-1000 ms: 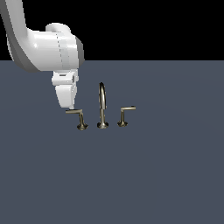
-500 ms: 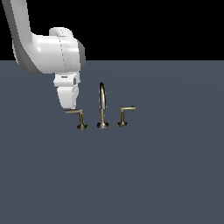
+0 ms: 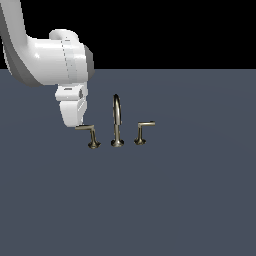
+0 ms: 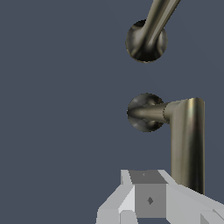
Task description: Turn on the faucet by rotating a designated handle.
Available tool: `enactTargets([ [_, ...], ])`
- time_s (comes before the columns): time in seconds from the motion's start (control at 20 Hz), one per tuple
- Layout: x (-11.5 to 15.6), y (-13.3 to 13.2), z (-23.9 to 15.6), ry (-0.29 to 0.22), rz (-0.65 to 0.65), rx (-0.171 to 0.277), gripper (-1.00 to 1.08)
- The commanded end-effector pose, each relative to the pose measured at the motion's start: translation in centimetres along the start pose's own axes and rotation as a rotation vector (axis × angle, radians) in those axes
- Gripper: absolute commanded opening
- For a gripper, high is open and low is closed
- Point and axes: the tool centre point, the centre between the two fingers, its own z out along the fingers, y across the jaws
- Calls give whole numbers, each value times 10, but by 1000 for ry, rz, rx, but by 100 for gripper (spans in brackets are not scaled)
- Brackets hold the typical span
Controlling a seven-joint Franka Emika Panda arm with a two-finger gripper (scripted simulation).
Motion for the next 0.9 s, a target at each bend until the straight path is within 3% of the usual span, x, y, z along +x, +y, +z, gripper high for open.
enactTargets([
  [0.0, -4, 8, 0, 0, 0, 0, -100],
  [0.15, -9, 17, 0, 0, 0, 0, -100],
  [0.25, -2, 9, 0, -1, 9, 10, -100],
  [0.85, 1, 47, 0, 0, 2, 3, -100],
])
